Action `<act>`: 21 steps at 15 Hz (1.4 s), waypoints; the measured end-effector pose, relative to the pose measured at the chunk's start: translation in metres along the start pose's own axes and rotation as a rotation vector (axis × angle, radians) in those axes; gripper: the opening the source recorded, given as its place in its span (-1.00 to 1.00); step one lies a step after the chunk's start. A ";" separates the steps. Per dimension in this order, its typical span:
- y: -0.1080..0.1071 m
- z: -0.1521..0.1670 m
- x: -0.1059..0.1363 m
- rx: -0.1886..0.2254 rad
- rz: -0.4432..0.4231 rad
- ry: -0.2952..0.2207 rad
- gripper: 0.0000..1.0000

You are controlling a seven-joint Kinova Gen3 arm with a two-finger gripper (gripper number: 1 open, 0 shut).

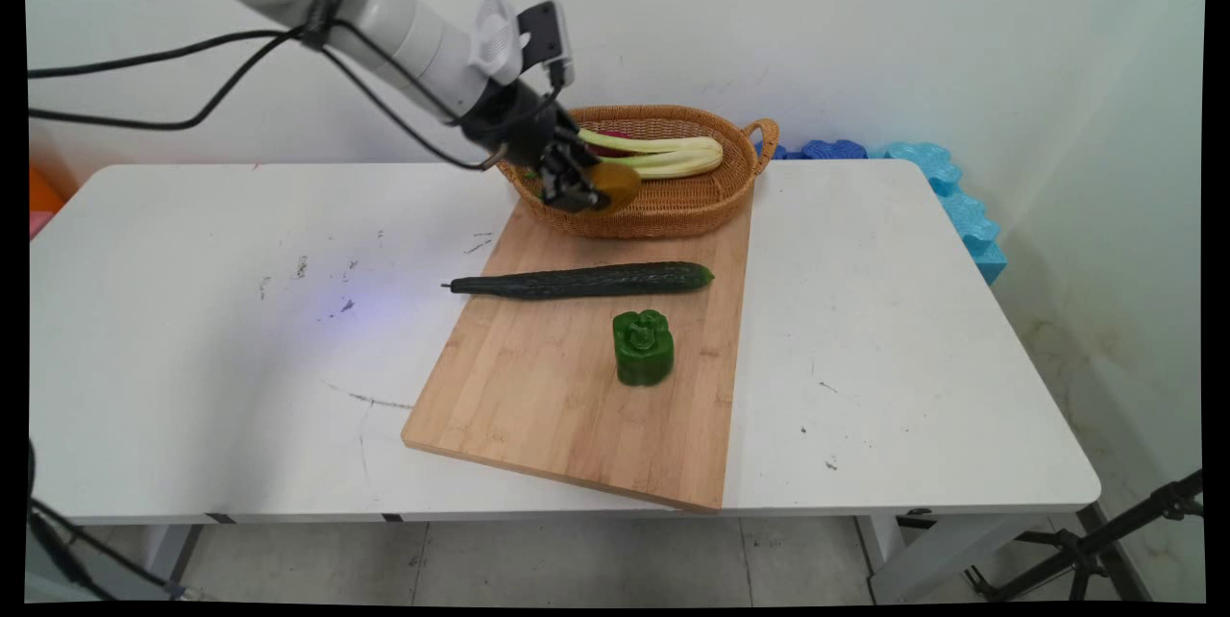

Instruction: Place the picked object on the cutting board

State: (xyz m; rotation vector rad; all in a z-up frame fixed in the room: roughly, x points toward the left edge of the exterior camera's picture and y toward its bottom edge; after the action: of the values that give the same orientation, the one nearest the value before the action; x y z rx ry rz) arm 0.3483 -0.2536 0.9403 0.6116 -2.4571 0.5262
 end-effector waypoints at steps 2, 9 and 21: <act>0.010 -0.005 -0.008 -0.013 -0.020 -0.009 -1.00; 0.052 -0.015 -0.046 -0.082 -0.093 -0.055 -1.00; 0.090 -0.004 -0.094 -0.144 -0.129 -0.098 -1.00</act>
State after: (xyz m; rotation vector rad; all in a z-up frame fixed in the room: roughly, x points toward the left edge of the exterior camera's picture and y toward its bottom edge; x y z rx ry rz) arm 0.3731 -0.1488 0.8670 0.7455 -2.4994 0.2721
